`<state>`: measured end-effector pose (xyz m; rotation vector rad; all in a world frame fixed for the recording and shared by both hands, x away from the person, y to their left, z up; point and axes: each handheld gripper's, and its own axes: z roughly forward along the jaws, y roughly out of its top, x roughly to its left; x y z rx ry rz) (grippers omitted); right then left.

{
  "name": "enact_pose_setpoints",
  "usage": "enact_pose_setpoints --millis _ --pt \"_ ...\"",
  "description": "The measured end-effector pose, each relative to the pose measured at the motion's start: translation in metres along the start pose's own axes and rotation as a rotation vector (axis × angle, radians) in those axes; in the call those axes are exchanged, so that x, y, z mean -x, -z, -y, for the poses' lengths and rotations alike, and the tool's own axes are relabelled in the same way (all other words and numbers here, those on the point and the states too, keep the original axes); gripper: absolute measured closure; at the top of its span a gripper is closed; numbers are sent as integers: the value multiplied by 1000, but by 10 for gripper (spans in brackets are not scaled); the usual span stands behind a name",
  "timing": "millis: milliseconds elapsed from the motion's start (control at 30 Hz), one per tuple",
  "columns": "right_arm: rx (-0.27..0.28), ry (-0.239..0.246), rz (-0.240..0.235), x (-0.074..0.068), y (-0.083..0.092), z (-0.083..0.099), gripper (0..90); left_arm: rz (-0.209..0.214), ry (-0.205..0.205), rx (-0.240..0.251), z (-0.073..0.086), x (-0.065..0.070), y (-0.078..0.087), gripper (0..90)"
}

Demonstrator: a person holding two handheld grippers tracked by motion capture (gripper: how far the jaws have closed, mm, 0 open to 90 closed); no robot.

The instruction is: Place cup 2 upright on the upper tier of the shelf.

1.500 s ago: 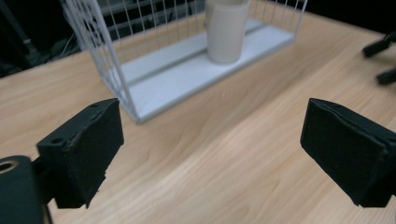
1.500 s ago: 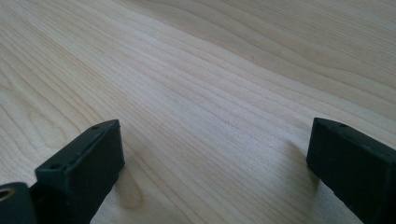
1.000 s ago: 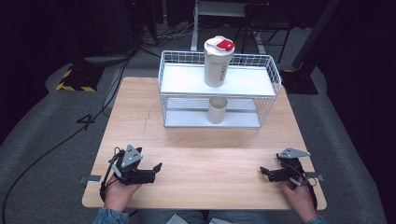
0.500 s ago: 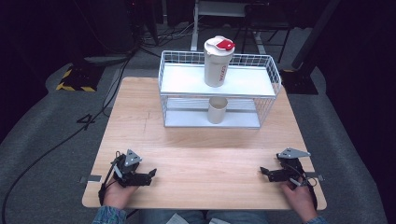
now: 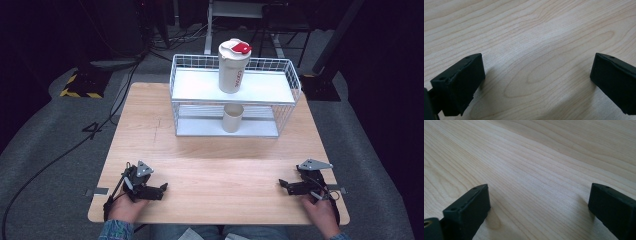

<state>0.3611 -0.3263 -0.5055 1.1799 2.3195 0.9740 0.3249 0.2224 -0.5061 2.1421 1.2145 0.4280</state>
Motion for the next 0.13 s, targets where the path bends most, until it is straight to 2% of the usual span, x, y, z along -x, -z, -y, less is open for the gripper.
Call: enact_pose_setpoints --millis 133 --pt "1 -1 -1 0 0 0 39 -3 10 4 0 0 0 2"
